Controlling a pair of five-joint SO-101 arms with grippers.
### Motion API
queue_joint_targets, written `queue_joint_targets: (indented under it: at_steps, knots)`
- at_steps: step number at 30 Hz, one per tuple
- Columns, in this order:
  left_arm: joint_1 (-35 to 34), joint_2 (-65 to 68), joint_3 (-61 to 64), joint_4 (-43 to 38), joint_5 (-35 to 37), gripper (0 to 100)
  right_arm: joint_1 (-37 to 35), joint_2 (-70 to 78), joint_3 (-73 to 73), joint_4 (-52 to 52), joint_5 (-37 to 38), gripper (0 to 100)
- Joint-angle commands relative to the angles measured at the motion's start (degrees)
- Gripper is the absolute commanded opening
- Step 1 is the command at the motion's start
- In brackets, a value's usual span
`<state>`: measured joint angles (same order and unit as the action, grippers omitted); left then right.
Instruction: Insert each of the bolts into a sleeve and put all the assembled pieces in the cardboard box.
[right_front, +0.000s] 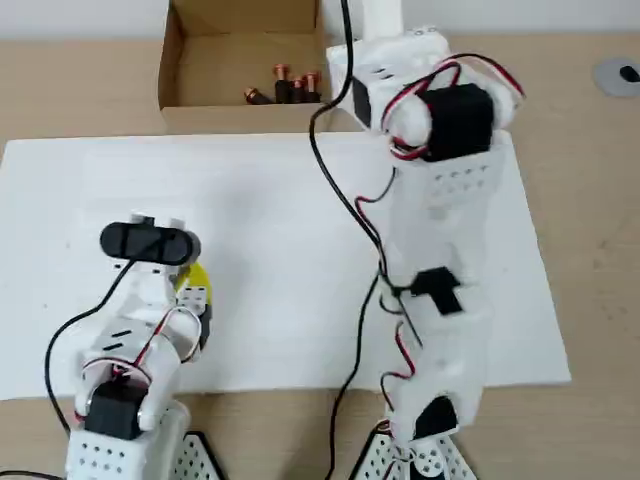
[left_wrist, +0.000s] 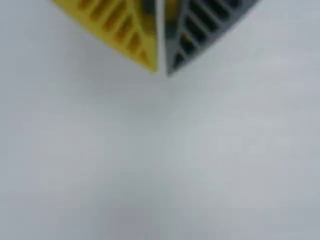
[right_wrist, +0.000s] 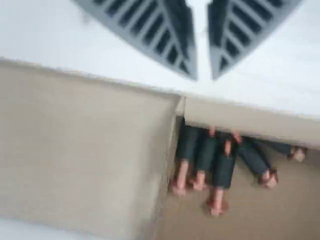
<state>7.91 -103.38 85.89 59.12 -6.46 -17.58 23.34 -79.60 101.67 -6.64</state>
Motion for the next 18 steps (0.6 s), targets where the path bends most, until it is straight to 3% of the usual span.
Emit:
queue_joint_targets:
  at_steps: [1,9,18]
  knots:
    - [-0.18,-0.48,1.58,-1.76,-0.44,1,0.75,-13.32,17.36,0.97,-0.62,0.9]
    - [-8.7,-0.48,5.27,-4.48,-0.26,1,0.57,-44.44,65.63,0.79,-3.25,0.9]
    - [-8.35,-0.48,6.95,-3.96,0.0,1,0.57,-70.99,95.78,-3.78,-2.9,0.9]
